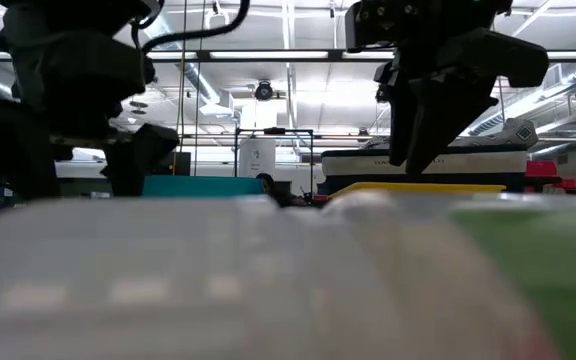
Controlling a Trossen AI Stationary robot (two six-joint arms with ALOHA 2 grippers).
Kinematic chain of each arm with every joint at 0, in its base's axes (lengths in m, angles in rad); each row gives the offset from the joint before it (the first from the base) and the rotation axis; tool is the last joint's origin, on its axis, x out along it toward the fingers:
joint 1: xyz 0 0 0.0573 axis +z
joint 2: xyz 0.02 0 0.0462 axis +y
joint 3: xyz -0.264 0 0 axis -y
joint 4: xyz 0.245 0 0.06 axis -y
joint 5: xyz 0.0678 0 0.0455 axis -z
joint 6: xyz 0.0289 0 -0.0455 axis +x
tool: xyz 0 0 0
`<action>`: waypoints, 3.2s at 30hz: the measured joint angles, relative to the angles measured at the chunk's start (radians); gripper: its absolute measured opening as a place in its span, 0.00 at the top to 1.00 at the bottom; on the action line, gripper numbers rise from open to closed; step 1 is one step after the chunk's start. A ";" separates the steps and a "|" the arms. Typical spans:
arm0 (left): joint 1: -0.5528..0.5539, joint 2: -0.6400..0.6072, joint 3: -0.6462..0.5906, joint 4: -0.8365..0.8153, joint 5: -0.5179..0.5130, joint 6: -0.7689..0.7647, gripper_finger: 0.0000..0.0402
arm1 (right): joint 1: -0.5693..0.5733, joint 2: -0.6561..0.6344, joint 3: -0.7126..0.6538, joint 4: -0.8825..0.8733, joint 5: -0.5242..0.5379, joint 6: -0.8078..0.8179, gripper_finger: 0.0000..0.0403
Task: Pick & place medical supplies in basket/bin
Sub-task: Put the top rolled white gauze into the yellow bin
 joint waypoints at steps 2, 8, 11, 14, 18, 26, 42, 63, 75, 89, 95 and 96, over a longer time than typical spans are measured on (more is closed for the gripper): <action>0.000 0.022 0.005 -0.005 0.000 0.003 0.35 | 0.001 0.000 0.000 0.000 0.000 0.000 0.48; 0.000 0.072 0.012 -0.004 -0.046 -0.003 0.38 | 0.004 0.000 0.000 0.001 0.000 0.000 0.48; -0.002 0.075 0.012 -0.003 -0.059 -0.009 0.42 | 0.004 0.000 0.000 0.002 0.000 0.001 0.48; -0.003 0.071 0.011 0.000 -0.075 -0.012 0.49 | 0.004 0.000 0.000 0.002 0.000 0.001 0.48; -0.002 0.071 0.017 -0.005 -0.113 -0.011 0.66 | 0.004 0.000 0.000 0.003 -0.001 0.001 0.48; -0.002 0.071 0.054 -0.008 -0.128 -0.007 0.89 | 0.006 0.000 0.000 0.007 -0.021 0.008 0.48; 0.007 0.071 0.134 0.235 -0.103 0.162 0.89 | 0.045 0.000 0.000 0.181 -0.001 -0.038 0.48; 0.168 0.146 0.135 0.782 0.226 0.185 0.89 | 0.259 -0.050 0.000 0.558 0.209 -0.155 0.63; 0.304 0.391 0.218 1.035 0.329 0.083 0.89 | 0.286 -0.073 0.000 0.684 0.224 -0.245 0.63; 0.352 0.479 0.365 0.833 0.327 0.072 0.84 | 0.291 -0.077 0.000 0.677 0.238 -0.265 0.63; 0.354 0.479 0.364 0.775 0.321 0.056 0.56 | 0.298 -0.077 0.000 0.675 0.238 -0.261 0.63; 0.355 0.479 0.364 0.774 0.323 0.055 0.52 | 0.299 -0.077 0.000 0.675 0.238 -0.261 0.63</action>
